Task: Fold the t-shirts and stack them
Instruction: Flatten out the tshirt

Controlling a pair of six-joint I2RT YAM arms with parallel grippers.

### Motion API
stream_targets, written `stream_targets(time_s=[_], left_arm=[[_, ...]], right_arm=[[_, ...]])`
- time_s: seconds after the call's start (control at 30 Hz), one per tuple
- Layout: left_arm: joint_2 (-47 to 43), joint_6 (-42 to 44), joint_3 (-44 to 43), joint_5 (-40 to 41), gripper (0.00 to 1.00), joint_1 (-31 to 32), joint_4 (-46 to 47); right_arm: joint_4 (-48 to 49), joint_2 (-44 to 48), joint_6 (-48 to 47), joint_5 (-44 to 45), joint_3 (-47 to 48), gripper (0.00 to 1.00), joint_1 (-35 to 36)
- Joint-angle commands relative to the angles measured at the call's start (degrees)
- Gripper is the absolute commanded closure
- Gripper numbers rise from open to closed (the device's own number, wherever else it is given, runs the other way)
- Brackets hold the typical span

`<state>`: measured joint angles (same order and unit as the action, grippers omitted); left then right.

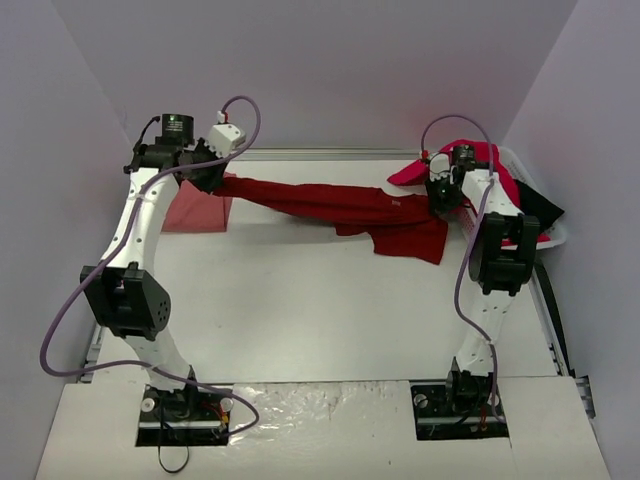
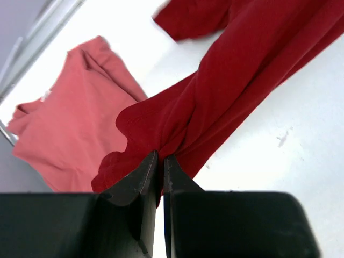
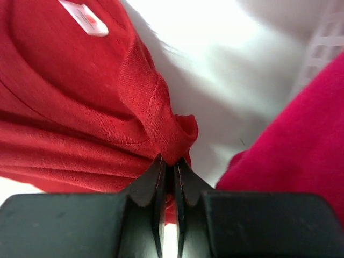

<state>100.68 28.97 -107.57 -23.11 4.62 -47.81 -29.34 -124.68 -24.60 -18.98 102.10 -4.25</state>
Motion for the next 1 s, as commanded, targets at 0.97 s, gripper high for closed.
stream_targets(time_s=[0.97], left_arm=[[-10.2, 5.4, 8.2, 4.7, 0.98, -0.1, -12.9]], right_arm=[[-9.9, 14.1, -11.5, -12.3, -12.2, 1.0, 3.9]])
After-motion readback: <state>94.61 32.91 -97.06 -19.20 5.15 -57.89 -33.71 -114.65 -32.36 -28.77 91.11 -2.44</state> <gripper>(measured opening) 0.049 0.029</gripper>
